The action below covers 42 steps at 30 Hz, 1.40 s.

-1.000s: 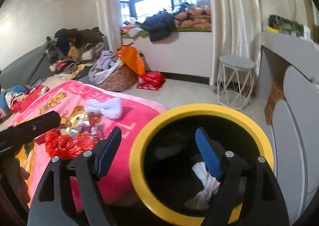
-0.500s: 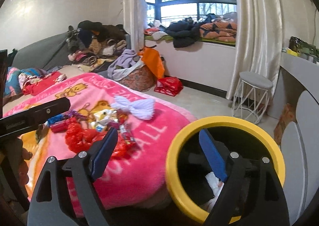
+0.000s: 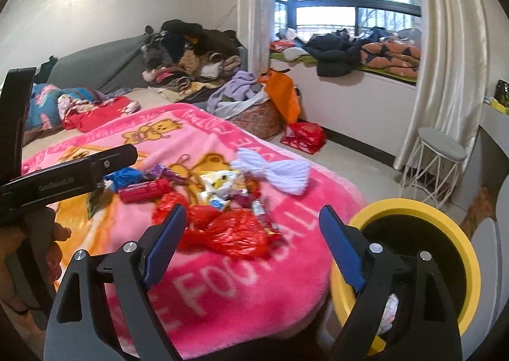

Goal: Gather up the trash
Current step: 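Grasp the dark snack packet with the left tool while the right tool grasps the red plastic bag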

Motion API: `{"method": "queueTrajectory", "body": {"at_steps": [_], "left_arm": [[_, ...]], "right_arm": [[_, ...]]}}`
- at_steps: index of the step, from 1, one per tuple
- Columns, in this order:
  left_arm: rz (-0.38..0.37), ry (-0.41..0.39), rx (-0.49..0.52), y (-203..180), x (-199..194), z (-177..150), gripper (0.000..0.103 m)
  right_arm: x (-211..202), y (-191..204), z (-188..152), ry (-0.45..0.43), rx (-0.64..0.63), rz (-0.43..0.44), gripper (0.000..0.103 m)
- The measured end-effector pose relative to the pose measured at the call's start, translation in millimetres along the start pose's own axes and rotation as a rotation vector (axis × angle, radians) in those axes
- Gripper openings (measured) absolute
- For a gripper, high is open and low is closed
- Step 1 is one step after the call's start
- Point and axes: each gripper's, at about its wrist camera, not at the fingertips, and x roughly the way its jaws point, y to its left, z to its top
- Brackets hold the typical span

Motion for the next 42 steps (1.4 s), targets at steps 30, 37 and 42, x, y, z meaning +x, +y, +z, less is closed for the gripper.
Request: {"method": "queueTrajectory", "body": {"at_steps": [30,37,42], "left_arm": [[0.185,0.201,-0.104,148,29,-32,0.072],[0.159,0.243,-0.145,154,35,-43,0.038],[0.14,0.232,-0.177,155,27,-43,0.026]], "right_arm": [[128,79,-11,0.388,-0.083,0.085,0.063],[119,69,-16,0.39,-0.01,0.134,0.035],[96,67,-15,0.334,0.023,0.207,0.033]]}}
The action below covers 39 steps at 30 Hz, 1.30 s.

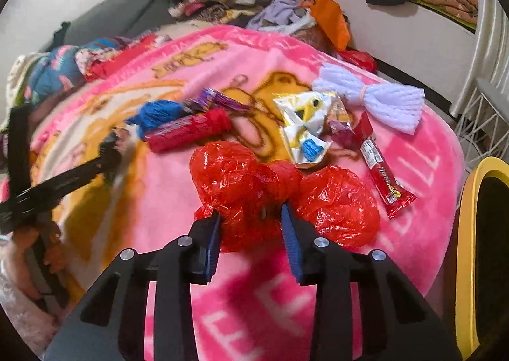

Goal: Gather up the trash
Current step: 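Grasp the dark snack packet with the left tool while the right tool grasps the red plastic bag, then carry both items over the yellow bin and open both tools to drop them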

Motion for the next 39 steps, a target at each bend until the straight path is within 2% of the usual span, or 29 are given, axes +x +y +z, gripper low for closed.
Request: {"method": "queueTrajectory", "body": {"at_steps": [4,11,39], "left_arm": [[-0.022,-0.01,-0.002,-2,-11,-1,0.022],[-0.062,-0.053,0.047,-20,-37,4,0.021],[-0.209,-0.09,0.178,-116,-64,7,0.021]], "right_arm": [[-16,6,-4,-0.038,-0.014,0.046,0.033],[-37,4,-10,-0.086,0.006,0.089,0.033],[-85,-30,-11,-0.213,0.06,0.052,0.033]]}}
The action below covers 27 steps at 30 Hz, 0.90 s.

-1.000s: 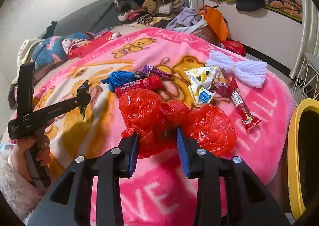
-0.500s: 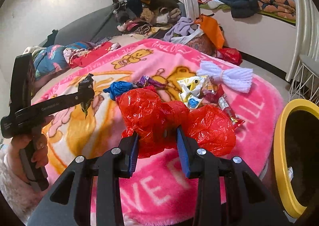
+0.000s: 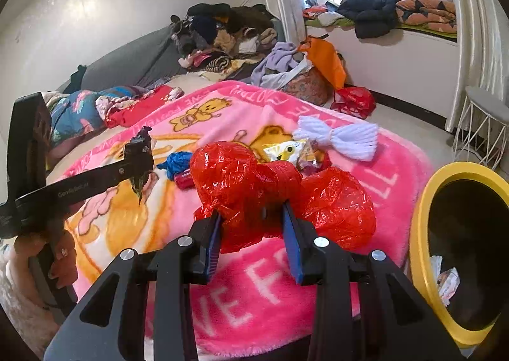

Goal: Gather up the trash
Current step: 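Carry both items over the yellow bin and open both tools to drop them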

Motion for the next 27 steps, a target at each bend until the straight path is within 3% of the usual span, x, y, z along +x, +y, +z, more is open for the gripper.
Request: {"method": "queueTrajectory", "body": {"at_steps": [27], "left_arm": [[-0.094,0.02,0.106,-69,16,0,0.021]], "right_arm": [[-40,-56,7,-0.108,0.118,-0.081,0.033]]}}
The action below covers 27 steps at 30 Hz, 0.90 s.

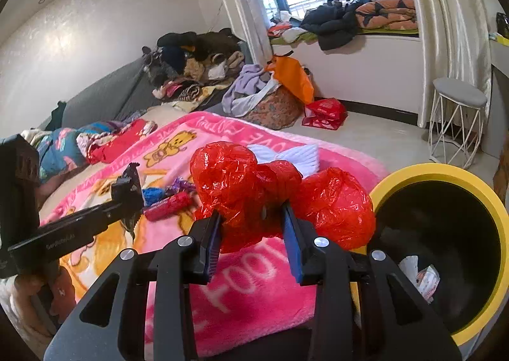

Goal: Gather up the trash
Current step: 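Carry both items over the yellow bin and open both tools to drop them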

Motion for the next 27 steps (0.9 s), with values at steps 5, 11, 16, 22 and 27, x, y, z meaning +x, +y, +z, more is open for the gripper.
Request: {"method": "queueTrajectory", "body": {"at_steps": [5,11,16,22,27], "left_arm": [[-0.018,0.004,0.017,-12,5,1,0.021],[-0.047,0.003,0.053,-30,12,4,0.022],[-0.079,0.01,0.082,-48,19,5,0.022],[-0.118,0.011,0.113,-67,27,5,0.022],[-0.145,0.01,0.138,-84,34,8,0.022]], "right_arm": [[-6,-13,3,-0.018,0.029,-0.024,0.033],[-11,-30,5,-0.031,0.067,-0.067,0.033],[-16,-44,5,-0.044,0.089,-0.108,0.033],[-22,-62,3,-0.056,0.122,-0.143,0.033],[-26,-74,2,-0.064,0.15,-0.171,0.033]]}}
